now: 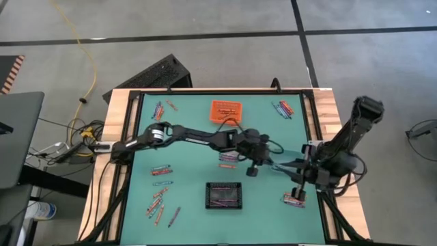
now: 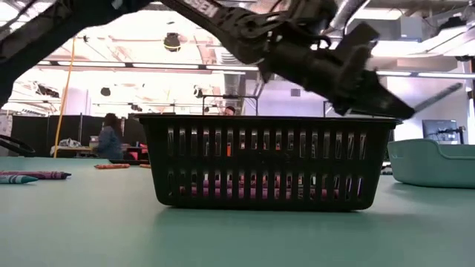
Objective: Sort crayons
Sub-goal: Put the blue crayon into the blue bin, then put the orange crayon into the orange bin
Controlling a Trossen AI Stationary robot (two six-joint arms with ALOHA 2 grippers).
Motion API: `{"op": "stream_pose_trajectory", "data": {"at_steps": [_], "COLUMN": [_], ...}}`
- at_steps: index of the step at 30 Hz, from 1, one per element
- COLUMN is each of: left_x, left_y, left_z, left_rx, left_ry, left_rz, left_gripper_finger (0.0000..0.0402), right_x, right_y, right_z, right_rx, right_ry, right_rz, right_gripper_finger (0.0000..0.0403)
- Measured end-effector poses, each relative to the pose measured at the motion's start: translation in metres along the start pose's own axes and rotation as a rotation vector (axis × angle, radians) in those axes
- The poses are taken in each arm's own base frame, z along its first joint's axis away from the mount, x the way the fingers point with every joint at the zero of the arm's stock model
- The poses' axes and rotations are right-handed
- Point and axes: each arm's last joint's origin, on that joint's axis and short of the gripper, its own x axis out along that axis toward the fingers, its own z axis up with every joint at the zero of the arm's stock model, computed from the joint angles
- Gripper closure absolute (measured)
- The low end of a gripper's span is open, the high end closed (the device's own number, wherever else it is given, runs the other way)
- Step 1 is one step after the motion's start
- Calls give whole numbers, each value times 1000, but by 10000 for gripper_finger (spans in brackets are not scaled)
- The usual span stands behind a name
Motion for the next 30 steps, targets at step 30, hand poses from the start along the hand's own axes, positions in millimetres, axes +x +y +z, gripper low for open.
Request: {"op": "stream_pose_trajectory", "data": {"at_steps": [30], "left_x": [-104], "left_y": [28], "left_z": [66], "left_rx": [-100], "left_ry": [500], "left_rz": [256], "left_gripper_finger": [273], "right_x": [6], "right_y": [-14], "right_z": [26], "right_rx": [-11], "right_ry": [103], "right_rz": [-108], "right_gripper_finger": [337]}}
